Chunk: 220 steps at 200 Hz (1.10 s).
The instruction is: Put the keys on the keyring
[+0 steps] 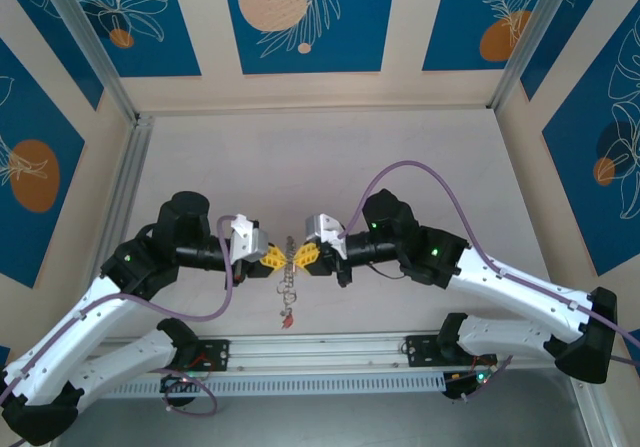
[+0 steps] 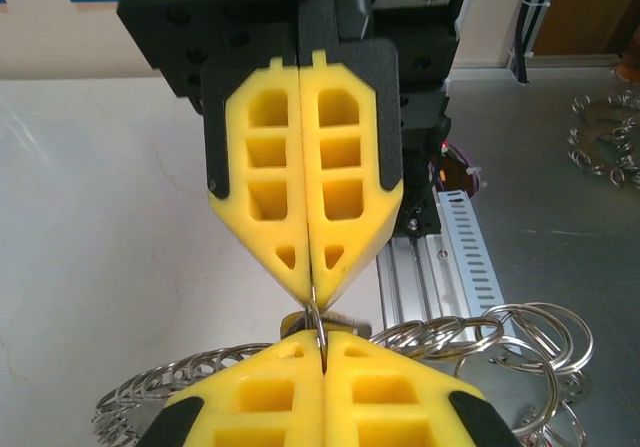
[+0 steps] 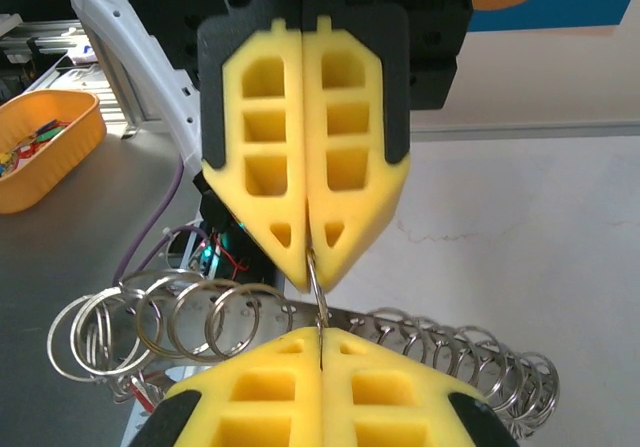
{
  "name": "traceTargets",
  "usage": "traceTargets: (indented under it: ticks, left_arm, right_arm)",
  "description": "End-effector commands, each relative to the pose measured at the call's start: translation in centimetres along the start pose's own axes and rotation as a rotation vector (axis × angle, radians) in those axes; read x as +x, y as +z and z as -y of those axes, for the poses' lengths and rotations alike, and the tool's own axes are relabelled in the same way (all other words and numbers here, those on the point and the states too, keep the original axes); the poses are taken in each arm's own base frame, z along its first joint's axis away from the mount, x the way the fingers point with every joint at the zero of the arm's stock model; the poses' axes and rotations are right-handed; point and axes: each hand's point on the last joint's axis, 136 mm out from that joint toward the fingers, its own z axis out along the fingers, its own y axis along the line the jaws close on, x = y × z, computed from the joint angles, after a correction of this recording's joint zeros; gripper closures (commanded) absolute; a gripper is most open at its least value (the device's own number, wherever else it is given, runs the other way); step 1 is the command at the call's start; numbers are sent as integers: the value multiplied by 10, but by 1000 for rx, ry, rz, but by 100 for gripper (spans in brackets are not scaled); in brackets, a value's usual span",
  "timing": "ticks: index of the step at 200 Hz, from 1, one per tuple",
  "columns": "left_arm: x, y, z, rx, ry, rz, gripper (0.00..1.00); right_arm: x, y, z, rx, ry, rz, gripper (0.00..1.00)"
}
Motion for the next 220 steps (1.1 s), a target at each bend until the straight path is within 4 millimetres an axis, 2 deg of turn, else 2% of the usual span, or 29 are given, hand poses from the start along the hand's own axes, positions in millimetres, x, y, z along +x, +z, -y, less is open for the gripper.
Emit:
traceTargets:
  ticks: [1,72,123,157,220]
  left_arm:
    - [-20,-6,13,52,57,83,100]
    - [-20,-6,12,48,59,82,100]
    - [-20,-6,10,35,60,84,100]
    - [-21,-5,11,44,57,88,100]
    - [-22,-6,11,43,57,91,100]
  right_arm:
    - [7,-3,8,37,-8,-13,100]
    - [-2,-10,3,21,-7,27,100]
    - [-12,-18,-11,-13,-14,64,100]
    - [-9,-16,-15,-30,3,52,100]
    - [-18,-13,-17,-51,-5,78,100]
